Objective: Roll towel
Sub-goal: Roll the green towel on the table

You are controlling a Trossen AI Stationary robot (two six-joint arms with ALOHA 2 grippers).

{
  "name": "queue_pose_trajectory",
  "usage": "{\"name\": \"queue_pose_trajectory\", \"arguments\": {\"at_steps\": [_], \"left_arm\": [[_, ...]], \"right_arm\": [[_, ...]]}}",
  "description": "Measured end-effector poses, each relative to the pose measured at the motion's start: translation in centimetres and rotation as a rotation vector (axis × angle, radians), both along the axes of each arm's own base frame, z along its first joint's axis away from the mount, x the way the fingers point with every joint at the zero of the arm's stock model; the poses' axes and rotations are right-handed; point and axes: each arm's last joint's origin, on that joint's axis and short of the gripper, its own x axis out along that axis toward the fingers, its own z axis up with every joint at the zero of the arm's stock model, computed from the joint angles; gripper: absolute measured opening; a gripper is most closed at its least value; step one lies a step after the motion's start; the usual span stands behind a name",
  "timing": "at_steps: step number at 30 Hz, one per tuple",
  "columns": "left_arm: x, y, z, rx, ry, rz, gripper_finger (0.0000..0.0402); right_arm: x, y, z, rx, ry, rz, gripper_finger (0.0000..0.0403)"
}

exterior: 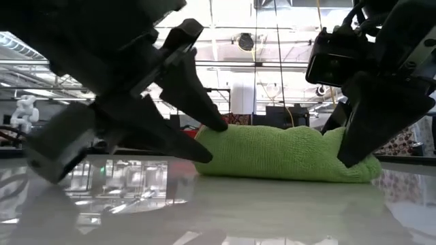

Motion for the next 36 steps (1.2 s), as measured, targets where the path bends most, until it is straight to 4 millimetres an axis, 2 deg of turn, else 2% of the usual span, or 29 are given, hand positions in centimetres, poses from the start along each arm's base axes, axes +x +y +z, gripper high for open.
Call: {"name": "queue_pose_trajectory", "arguments": {"at_steps": [5,12,18,23,26,34,36], "left_arm": [[0.4,0.6,0.0,0.027,0.005,-0.003,0.0183],[1.3,2.5,-0.3,-0.008,0.069,-0.011,0.0183],[2.2,4.4,-0.7,-0.142,0.130,-0.027,0.0183],[2.7,5.9,-0.9,-0.260,0.169,0.003,0.0179],[3.0,6.6,-0.9,-0.357,0.201,-0.009,0.0153],[3.5,8.0,-1.0,-0.555,0.289,-0.071,0.0022],[3.6,8.2,-1.0,-0.612,0.300,-0.089,0.0016]], "right_arm": [[0.0,0.1,0.1,0.016,-0.002,0.013,0.0016],[0.1,0.2,0.2,0.026,-0.011,0.019,0.0016],[0.1,0.2,0.2,0.039,-0.006,0.036,0.0023],[0.1,0.2,0.2,0.013,-0.020,0.071,0.0054],[-0.1,0.5,0.2,-0.025,-0.038,0.123,0.0089],[-1.3,1.9,0.0,-0.143,-0.038,0.210,0.0204],[-1.8,2.3,0.0,-0.188,-0.030,0.210,0.0218]]}}
